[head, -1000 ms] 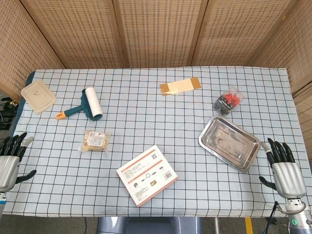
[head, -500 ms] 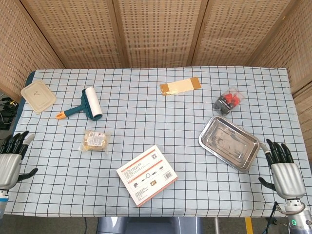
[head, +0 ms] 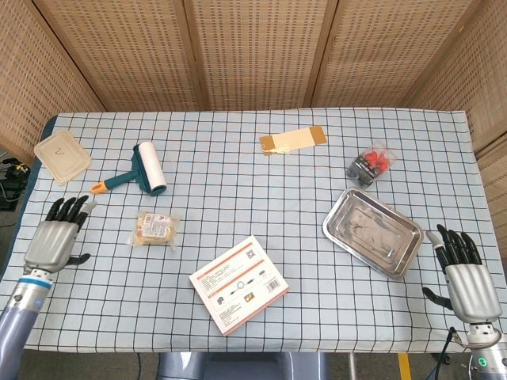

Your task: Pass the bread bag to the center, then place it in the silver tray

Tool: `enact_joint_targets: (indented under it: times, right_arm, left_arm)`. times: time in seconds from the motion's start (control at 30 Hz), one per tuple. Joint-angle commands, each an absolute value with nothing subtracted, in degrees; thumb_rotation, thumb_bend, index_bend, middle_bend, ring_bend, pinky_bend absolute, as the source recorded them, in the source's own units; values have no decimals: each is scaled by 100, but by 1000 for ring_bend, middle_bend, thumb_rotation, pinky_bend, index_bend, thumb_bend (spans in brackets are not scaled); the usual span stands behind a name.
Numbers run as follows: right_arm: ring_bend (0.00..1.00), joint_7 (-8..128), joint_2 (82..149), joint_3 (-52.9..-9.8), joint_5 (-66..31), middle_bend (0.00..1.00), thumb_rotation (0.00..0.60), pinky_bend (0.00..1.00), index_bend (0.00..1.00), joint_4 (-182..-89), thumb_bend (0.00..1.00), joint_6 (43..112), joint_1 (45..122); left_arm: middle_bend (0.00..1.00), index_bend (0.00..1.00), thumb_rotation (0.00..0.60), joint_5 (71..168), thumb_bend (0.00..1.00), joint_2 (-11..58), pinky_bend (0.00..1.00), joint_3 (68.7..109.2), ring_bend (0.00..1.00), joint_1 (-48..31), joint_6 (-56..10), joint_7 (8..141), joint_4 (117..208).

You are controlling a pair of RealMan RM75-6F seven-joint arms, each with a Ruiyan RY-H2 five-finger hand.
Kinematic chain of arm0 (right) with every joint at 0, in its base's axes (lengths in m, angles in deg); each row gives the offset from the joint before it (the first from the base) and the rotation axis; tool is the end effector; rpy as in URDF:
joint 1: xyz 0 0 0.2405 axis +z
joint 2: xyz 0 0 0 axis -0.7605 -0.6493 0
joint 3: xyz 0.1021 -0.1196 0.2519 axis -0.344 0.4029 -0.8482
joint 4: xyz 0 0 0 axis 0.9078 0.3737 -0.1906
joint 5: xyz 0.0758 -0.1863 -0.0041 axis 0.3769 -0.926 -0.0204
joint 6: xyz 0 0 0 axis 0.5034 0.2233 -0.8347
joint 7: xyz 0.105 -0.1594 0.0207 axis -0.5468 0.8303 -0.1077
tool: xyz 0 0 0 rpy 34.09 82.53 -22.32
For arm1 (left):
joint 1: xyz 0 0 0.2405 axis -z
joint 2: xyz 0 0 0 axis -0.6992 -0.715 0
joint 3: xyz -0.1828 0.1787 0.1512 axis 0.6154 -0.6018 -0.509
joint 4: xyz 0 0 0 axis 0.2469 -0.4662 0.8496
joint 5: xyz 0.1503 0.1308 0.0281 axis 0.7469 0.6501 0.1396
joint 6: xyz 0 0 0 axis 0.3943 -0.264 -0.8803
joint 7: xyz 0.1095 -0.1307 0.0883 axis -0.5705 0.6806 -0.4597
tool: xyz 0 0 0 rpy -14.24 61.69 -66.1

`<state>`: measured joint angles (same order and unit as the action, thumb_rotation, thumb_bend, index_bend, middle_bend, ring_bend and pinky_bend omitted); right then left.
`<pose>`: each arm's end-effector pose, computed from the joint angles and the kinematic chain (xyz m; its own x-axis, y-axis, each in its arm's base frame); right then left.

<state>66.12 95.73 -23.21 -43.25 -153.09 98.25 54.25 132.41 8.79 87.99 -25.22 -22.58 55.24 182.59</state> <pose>-0.3382 -0.2279 0.1805 0.4848 -0.0142 0.8745 -0.8735 -0.0586 0.4833 -0.3158 0.3230 0.1202 0.5922 0.1825 0.7848 0.8057 -0.1216 -0.5797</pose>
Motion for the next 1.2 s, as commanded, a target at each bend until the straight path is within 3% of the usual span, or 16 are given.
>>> enact_joint_targets:
  times: [0.03, 0.23, 0.6, 0.7, 0.77, 0.83, 0.93, 1.2]
  right_arm:
    - [0, 6579, 9563, -2320, -4310, 0, 600, 0, 0, -15307, 90, 9794, 5434]
    - [0, 6462, 9532, -2324, -4208, 0, 600, 0, 0, -15267, 90, 9623, 5487]
    - [0, 6141, 9543, -2339, -4263, 0, 600, 0, 0, -15139, 90, 9648, 5513]
    - [0, 6092, 9536, -2345, -4252, 0, 600, 0, 0, -15123, 90, 9639, 5518]
    - [0, 6069, 9532, -2344, -4250, 0, 600, 0, 0, -15117, 90, 9637, 5519]
    - [0, 6040, 9525, -2350, -4241, 0, 600, 0, 0, -15114, 90, 9644, 5516]
    - [0, 6004, 9520, -2359, -4226, 0, 600, 0, 0, -15102, 89, 9651, 5513]
    - [0, 5952, 9523, -2413, -4032, 0, 600, 0, 0, -15058, 89, 9512, 5548]
  left_arm:
    - [0, 1, 600, 12746, 0, 1304, 4, 9013, 0, -2037, -2740, 4962, 18055]
    - [0, 24, 600, 11949, 0, 2079, 21, 9088, 0, -1365, -3221, 3862, 17708]
    - [0, 54, 600, 10924, 0, 2753, 45, 8957, 0, -815, -3420, 3131, 17343]
    - [3, 174, 600, 10920, 36, 2977, 130, 8912, 22, -734, -3311, 3099, 17166]
    - [68, 322, 600, 10993, 138, 3122, 228, 8872, 112, -716, -3210, 3140, 17023]
    - [253, 524, 600, 11157, 288, 3270, 378, 8831, 289, -734, -3035, 3229, 16870]
    - [409, 692, 600, 11309, 380, 3374, 491, 8809, 421, -774, -2866, 3383, 16753]
    - [437, 721, 600, 11591, 394, 3344, 501, 9094, 443, -551, -2743, 3657, 16935]
